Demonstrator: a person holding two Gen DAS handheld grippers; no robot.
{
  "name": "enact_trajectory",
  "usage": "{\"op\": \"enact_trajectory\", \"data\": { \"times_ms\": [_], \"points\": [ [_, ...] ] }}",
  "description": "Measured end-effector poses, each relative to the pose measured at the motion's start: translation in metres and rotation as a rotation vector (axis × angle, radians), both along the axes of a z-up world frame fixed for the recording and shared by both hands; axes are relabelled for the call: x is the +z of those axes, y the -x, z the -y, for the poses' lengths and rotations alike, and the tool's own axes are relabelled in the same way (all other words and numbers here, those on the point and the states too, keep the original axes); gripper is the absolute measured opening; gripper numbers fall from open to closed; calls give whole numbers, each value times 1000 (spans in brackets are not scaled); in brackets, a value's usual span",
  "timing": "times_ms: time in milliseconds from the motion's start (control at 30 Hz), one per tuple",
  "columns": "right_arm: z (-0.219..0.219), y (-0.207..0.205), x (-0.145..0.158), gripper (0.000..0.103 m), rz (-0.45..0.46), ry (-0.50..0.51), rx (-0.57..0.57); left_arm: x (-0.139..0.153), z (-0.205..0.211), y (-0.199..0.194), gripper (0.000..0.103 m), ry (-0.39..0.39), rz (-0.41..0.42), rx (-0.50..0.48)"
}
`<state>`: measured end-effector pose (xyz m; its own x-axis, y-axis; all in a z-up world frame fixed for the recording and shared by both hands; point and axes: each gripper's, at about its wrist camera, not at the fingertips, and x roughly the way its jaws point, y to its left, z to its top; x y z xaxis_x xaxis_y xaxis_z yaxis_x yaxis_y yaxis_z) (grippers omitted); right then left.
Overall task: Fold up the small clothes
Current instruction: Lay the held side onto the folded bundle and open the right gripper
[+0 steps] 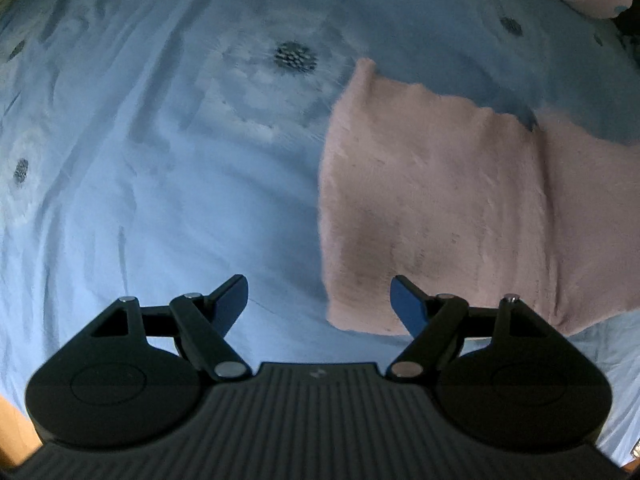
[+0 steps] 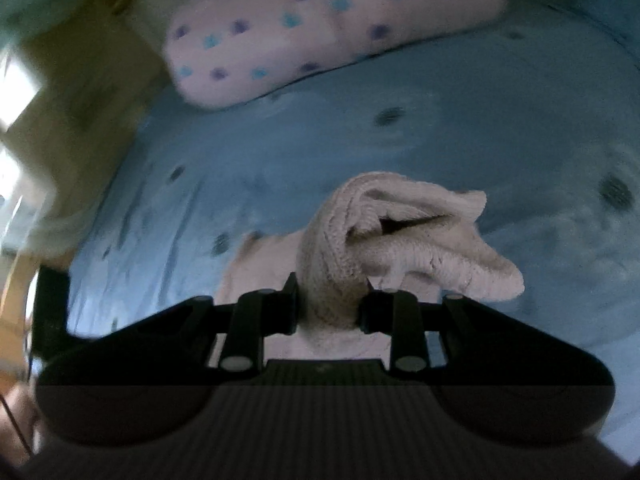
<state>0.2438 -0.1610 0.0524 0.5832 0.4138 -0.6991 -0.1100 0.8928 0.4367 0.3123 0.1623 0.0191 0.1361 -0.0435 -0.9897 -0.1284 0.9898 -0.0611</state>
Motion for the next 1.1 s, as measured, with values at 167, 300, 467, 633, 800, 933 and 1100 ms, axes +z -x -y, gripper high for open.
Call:
{"op": "enact_trajectory", "data": {
  "times_ms": [167, 300, 467, 633, 800, 933, 1100],
  "points": [
    [-72, -6, -25, 30, -12, 84, 168, -4, -33, 1, 82, 8, 12, 13],
    [-114, -15, -78, 31, -110, 145, 211, -10, -51, 4, 82, 3, 4, 16],
    [-128, -16, -87, 46, -148, 115, 145, -9, -59, 4, 82, 34, 16, 8],
    [-113, -12, -69, 52, -219, 33, 85, 1, -52, -2, 82, 87, 38, 5],
    [-80, -5, -39, 52, -205, -8, 8, 13, -30, -13, 82, 147, 63, -44],
    [-49, -10, -33, 52, -207, -18, -110, 15, -8, -28, 82, 165, 84, -89],
    [-22, -28, -50, 52, -267, -97, -300, 2, 19, -57, 82, 185, 121, -150]
  ]
}}
